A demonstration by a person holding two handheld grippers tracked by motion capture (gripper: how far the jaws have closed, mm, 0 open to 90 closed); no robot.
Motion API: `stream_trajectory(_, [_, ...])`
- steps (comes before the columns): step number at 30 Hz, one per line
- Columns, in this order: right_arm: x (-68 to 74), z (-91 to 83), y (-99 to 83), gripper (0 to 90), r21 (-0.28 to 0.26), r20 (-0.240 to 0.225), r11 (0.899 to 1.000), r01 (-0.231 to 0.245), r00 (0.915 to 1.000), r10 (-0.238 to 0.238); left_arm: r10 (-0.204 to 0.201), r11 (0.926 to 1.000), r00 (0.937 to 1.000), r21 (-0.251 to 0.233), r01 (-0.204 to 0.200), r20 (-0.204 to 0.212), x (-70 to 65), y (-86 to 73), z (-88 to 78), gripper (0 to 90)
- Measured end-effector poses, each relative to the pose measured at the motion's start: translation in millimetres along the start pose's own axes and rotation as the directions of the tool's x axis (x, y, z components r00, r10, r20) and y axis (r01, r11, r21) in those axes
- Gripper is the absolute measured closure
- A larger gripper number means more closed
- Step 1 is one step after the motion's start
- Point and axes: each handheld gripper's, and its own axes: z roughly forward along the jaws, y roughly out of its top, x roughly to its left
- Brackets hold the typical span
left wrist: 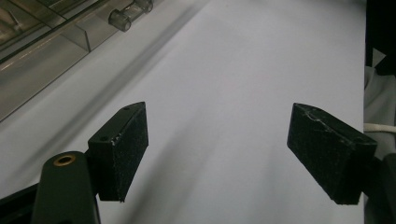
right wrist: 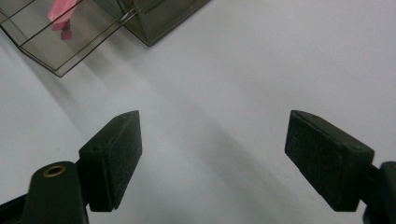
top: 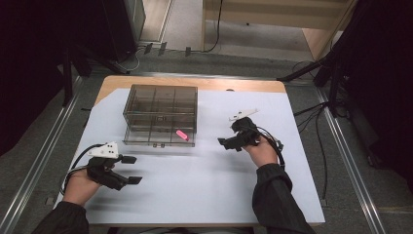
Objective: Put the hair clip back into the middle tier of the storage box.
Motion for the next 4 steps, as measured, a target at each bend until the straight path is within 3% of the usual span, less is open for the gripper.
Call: stream_trajectory(4, [-0.6, 0.0, -0.7, 19.7, 0.003, 0.003, 1.000, -0.008, 1.0000, 0.008, 0.009, 1.0000, 1.0000, -0.003, -0.009, 0.003, -1.2, 0.4, 0.9, 21.4])
